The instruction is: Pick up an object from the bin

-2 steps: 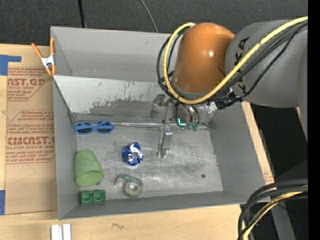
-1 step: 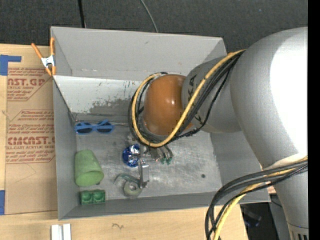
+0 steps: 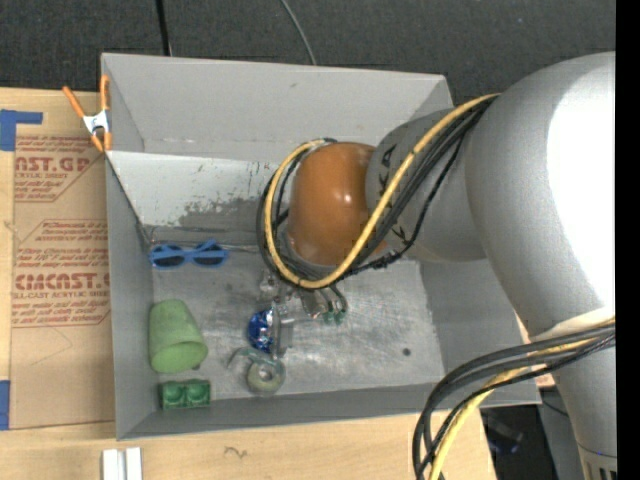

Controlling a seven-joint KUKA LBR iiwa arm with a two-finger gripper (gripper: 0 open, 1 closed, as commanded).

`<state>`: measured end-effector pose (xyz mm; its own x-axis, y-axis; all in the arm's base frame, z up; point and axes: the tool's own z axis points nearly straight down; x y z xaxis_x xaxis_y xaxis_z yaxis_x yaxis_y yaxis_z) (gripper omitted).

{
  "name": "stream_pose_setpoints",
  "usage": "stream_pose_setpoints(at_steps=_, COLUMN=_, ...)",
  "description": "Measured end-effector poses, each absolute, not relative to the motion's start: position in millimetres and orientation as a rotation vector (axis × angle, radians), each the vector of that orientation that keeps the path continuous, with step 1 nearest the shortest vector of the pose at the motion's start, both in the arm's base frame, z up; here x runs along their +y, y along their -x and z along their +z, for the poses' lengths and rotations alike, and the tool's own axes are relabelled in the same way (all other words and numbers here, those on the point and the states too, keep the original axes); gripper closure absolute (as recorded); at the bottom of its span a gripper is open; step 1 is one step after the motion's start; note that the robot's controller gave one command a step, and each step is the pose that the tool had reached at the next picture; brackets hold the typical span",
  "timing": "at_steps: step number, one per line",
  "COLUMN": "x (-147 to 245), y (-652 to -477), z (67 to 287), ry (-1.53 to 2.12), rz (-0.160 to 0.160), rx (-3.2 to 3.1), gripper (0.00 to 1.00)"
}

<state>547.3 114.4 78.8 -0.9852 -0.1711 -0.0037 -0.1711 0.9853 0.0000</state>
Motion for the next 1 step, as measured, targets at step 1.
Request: stream_pose_setpoints(at_steps=1, x=83.7, y=-539.2, z=291.3, ry=0.746, rz=-0.001, rx=3.04, gripper=1.0)
